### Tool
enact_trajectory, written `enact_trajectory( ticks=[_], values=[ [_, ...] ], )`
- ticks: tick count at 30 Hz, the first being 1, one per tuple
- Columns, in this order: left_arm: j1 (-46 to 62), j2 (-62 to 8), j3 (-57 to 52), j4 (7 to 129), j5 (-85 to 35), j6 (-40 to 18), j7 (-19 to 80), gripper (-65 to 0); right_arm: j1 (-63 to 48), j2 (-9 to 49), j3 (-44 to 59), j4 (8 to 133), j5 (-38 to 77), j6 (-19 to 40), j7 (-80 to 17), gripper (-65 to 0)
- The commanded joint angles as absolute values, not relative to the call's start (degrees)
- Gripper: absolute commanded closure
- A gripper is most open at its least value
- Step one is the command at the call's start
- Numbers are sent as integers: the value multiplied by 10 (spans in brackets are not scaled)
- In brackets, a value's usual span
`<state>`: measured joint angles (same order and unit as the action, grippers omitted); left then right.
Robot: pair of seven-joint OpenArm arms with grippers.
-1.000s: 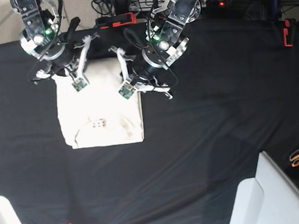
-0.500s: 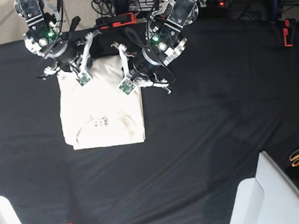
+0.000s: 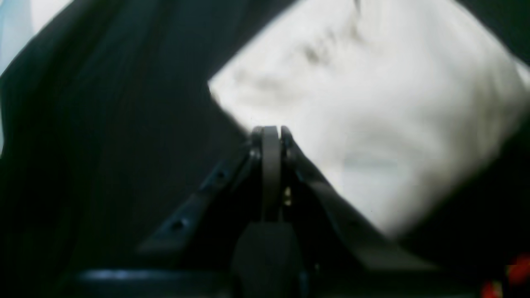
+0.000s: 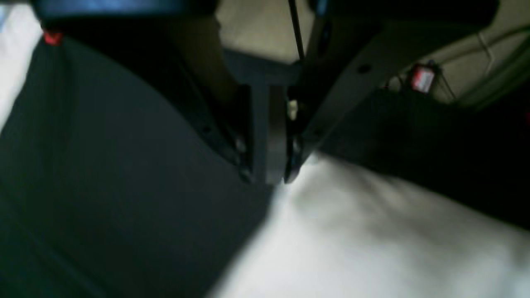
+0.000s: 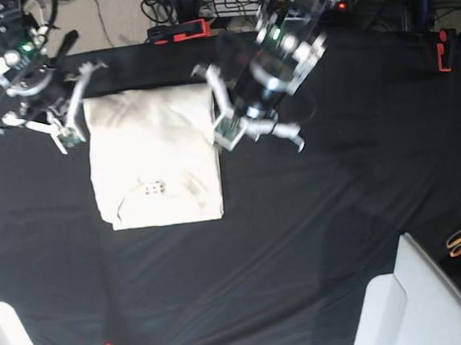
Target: Fold the T-shirt properly
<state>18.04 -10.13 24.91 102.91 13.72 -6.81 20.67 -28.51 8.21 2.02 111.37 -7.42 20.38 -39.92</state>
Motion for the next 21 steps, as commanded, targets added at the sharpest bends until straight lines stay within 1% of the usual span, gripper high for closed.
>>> enact_trajectory(
  ticks=[1,5,7,9,16,19,21],
  values=[
    [198,-106,251,1050,146,-65,190,0,-294,82,25,1140,-67,207,-409,-54],
    [288,-127,251,1056,231,-36,190,0,-330,79,42,1153,-67,206,-488,-53],
    [334,-137,248,1056,254,-33,190,0,-356,69,45,1153,-66,203,-504,-30],
    [375,-145,231,1058,252,-33,190,0,-379,54,52,1153,-67,202,-505,-11],
    [459,-149,186,1055,235,-33,190,0,-423,13,96,1149,-67,202,-510,-8],
    [475,-148,181,1037,235,-33,190,0,-436,9,95,1113,-67,202,-507,-8],
    [473,-148,183,1004,235,-33,189,0,-433,9,93,1071,-66,202,-505,-8]
  ],
)
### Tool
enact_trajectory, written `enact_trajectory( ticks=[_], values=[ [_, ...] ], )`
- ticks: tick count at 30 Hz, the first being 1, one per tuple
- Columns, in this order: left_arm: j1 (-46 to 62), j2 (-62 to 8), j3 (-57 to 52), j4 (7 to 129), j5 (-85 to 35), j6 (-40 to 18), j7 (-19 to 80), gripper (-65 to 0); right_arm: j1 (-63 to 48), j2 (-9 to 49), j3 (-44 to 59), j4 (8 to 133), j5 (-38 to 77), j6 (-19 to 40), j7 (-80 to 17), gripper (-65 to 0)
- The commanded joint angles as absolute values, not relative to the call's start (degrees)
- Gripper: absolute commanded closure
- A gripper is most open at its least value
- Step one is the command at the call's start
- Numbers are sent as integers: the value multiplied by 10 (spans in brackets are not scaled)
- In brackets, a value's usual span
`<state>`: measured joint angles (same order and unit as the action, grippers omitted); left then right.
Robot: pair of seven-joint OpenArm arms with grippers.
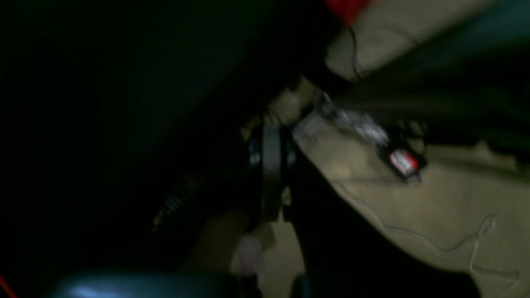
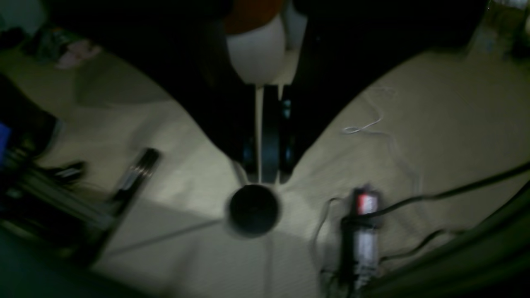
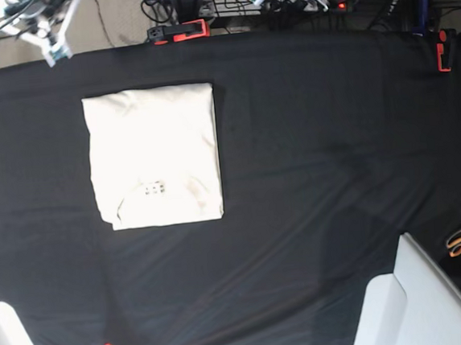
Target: Fold the T-shirt properly
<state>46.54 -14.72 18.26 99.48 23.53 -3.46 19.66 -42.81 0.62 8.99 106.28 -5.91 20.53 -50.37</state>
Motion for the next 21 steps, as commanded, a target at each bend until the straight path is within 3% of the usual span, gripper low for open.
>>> enact_trajectory(
  ticks=[1,5,12,17,21],
  values=[
    [464,-146,184,983,235,-33,188,0,-424,9,92,1045,-65,202,-504,-8],
    [403,-125,185,864,234,-33,187,0,-364,11,92,893,-65,205,-465,-8],
    [243,-73,184,538,141,-33,152,0,-210,39,92,451,-66,205,-314,-8],
    [100,-57,185,196,29,-34,-22,0,-107,69,90,124,-67,202,-52,-8],
    [44,-48,185,29,29,-36,-160,0,-87,73,94,33,-67,190,136,-14]
  ],
)
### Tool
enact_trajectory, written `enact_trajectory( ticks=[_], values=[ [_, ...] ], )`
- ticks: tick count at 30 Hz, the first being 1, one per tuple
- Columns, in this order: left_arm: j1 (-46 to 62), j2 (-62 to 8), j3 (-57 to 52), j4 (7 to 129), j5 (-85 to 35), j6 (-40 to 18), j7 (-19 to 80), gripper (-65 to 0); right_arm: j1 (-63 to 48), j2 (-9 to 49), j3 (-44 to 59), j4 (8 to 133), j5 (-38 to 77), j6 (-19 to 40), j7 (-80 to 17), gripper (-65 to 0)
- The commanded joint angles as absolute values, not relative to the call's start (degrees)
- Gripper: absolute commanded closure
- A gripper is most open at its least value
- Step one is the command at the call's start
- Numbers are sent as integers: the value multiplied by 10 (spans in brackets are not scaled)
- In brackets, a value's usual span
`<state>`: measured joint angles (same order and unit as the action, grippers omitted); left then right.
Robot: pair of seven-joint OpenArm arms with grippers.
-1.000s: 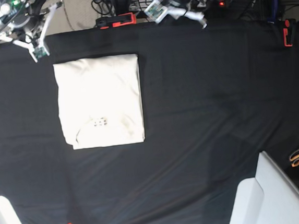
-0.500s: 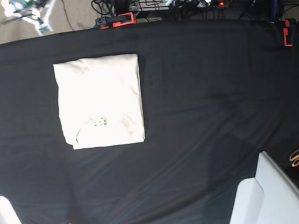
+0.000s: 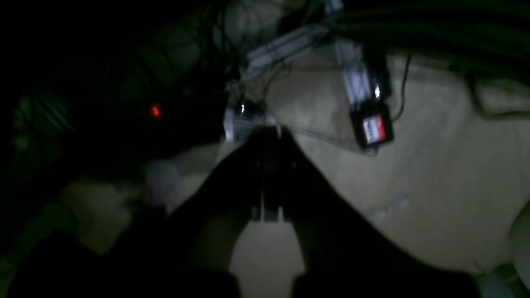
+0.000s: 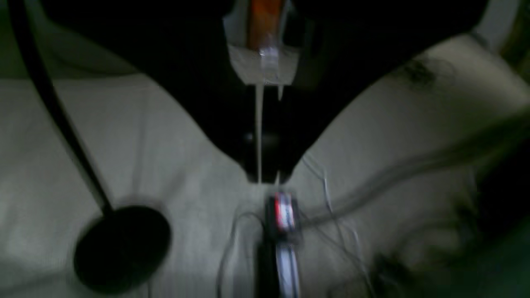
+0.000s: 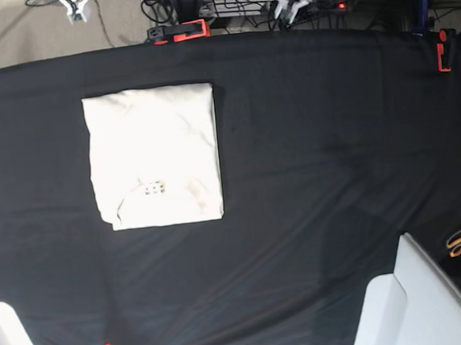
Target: Fold the T-shirt properly
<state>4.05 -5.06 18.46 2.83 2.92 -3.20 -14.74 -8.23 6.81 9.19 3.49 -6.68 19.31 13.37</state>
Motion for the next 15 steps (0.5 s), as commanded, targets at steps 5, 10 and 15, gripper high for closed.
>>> enact_trajectory(
  ticks=[5,10,15],
  values=[
    [40,-51,184,27,29,-34,-181,0,-102,57,91,47,-67,138,166,-15],
    [38,-51,184,27,29,-35,-182,0,-97,32,92,49,-67,103,166,-15],
    [39,-51,184,22,29,-35,-180,0,-97,29,94,47,-67,86,165,-15]
  ],
)
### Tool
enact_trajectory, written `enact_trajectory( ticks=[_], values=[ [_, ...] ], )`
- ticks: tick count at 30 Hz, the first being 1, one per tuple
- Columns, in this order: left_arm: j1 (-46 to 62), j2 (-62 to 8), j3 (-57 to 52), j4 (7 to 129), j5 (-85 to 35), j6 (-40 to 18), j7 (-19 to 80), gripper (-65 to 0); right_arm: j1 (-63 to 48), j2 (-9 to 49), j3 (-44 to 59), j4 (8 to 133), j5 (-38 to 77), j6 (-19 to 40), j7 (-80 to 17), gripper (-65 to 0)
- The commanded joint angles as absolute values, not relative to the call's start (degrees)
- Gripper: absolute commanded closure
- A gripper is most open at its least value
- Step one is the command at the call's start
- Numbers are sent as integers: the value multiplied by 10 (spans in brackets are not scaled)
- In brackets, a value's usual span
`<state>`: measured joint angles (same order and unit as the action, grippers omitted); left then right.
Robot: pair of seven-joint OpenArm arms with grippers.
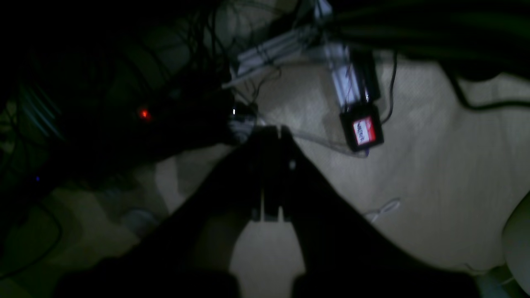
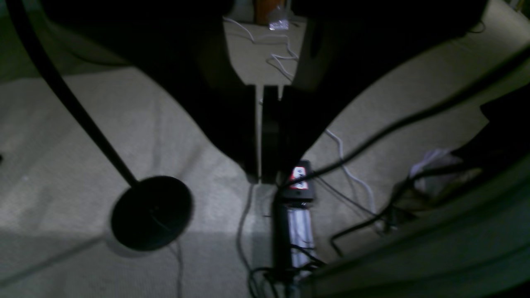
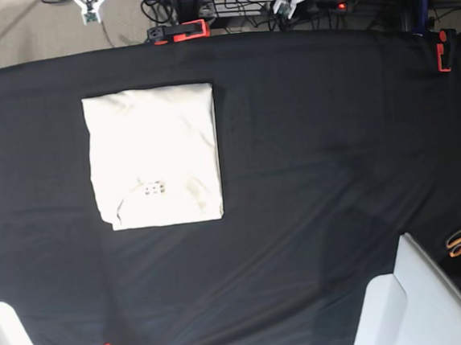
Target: Fold the T-shirt properly
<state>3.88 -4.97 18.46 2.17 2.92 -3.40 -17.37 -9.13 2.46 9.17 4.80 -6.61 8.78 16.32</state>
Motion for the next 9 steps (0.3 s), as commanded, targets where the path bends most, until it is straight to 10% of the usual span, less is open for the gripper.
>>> enact_trajectory(
  ticks=[1,9],
  values=[
    [41,-51,184,22,29,-35,-181,0,-97,29,94,47,-67,86,165,-15],
    [39,-51,185,25,29,-35,-181,0,-99,35,94,49,-67,86,165,-15]
  ],
)
